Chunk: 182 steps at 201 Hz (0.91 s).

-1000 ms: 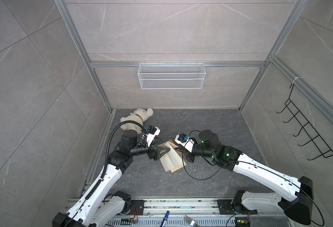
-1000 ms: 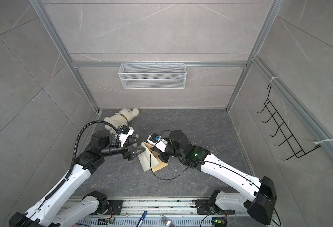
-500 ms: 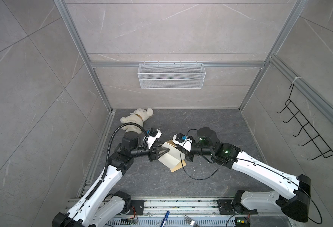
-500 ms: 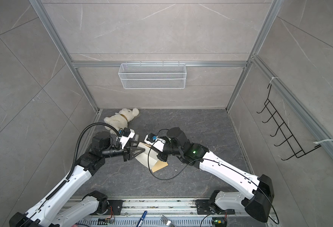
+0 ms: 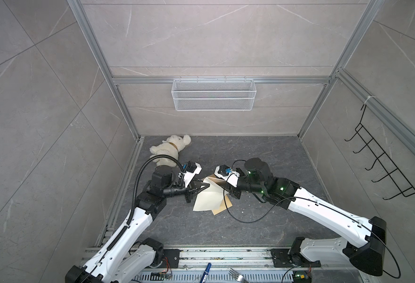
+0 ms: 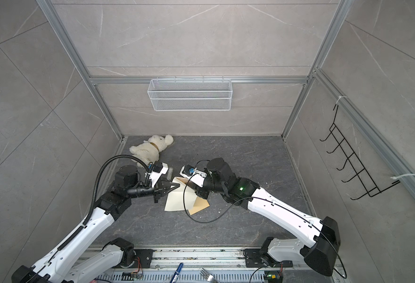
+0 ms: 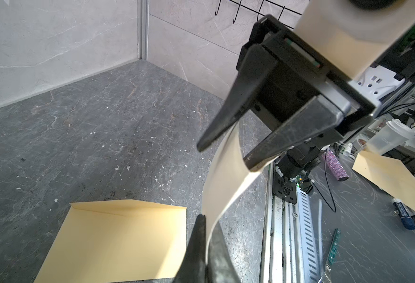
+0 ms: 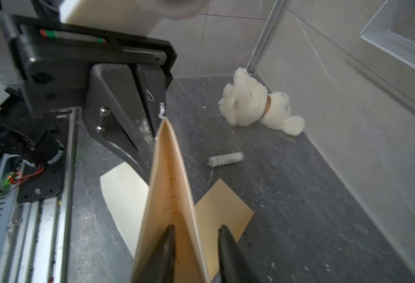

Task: Place the letter into the envelope and seal it
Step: 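Grasp the letter's free edge with the left gripper, holding it with both grippers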

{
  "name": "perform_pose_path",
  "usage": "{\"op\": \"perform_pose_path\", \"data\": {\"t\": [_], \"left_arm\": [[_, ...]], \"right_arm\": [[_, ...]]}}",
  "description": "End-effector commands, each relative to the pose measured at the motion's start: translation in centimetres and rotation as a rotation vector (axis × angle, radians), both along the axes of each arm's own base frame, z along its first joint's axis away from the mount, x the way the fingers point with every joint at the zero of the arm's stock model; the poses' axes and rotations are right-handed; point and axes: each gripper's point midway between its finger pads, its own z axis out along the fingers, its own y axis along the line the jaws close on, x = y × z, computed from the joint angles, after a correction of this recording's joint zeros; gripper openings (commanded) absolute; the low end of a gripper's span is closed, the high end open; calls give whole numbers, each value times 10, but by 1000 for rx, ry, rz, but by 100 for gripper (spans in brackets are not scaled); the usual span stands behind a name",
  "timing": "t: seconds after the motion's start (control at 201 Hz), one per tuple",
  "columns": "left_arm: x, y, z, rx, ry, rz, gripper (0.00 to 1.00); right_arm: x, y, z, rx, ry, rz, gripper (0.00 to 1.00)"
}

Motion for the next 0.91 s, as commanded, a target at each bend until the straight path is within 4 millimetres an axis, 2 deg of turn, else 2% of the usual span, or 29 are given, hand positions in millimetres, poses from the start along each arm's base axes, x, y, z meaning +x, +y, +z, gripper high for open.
{"op": "perform_pose_path", "data": {"t": [0.0, 0.11, 0.179, 0.249, 0.368, 0.598, 0.901], "left_arm": [[-2, 1, 10, -7, -108, -5, 0], [-5, 3, 8, 5, -155, -18, 0], [-7, 3, 5, 13, -178, -27, 0], [-9, 4, 4, 19, -203, -35, 0], [-14, 4, 4, 20, -241, -60, 0], [-31, 4, 5, 3, -328, -135, 0], [-40, 3, 7, -15, -364, -182, 0]], "right_arm": [[7, -28, 29, -21, -118, -106, 48], [-5, -42, 40, -23, -151, -89, 67], [-22, -41, 43, -12, -137, -6, 75], [-35, -37, 45, 3, -107, 63, 80], [-48, -25, 46, 22, -58, 156, 80], [-42, 7, 45, 28, 7, 239, 78], [-44, 25, 32, 8, 85, 306, 59]]}}
